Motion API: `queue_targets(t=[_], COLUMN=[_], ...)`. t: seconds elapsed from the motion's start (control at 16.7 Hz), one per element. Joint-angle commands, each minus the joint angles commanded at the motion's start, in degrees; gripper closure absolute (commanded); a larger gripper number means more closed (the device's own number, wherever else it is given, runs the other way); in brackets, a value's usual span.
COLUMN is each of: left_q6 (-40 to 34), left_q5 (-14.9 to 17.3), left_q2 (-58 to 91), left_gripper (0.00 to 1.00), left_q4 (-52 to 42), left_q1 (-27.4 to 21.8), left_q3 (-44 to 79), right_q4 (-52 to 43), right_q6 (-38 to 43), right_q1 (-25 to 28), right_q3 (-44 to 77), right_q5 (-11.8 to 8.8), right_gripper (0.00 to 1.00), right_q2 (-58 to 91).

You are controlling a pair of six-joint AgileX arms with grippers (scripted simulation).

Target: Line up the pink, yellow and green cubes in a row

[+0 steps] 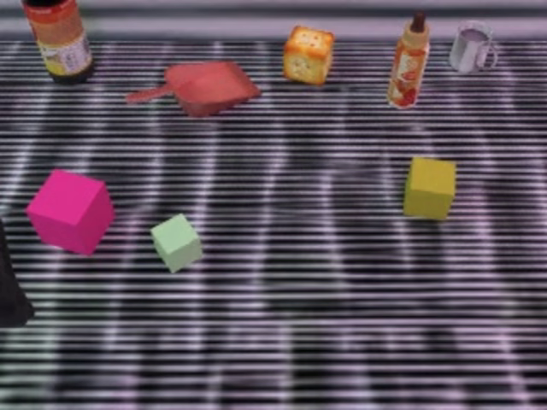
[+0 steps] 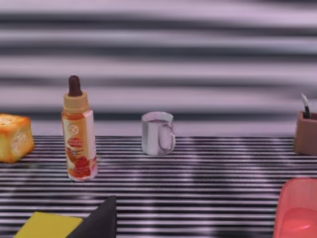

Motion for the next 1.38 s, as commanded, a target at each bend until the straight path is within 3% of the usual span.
queue_targets(t=[0.24, 0.54, 1.38], left_q6=[0.6, 5.5, 26.9], left_q5=[0.1, 0.2, 0.3], left_q2=[1.8, 16.8, 97.4], left_gripper=[0.0, 0.0, 0.0], left_q4=[-1.2, -10.1, -51.2], left_q1=[-0.5, -4.0, -18.6], left_q3=[1.7, 15.4, 73.5], right_q4=[0.0, 0.0, 0.0], right_q6=[0.0, 0.0, 0.0], right_q1=[0.0, 0.0, 0.0], right_q3=[0.0, 0.0, 0.0], right_q5=[0.0, 0.0, 0.0], right_gripper=[0.0, 0.0, 0.0], right_q2=[0.0, 0.0, 0.0])
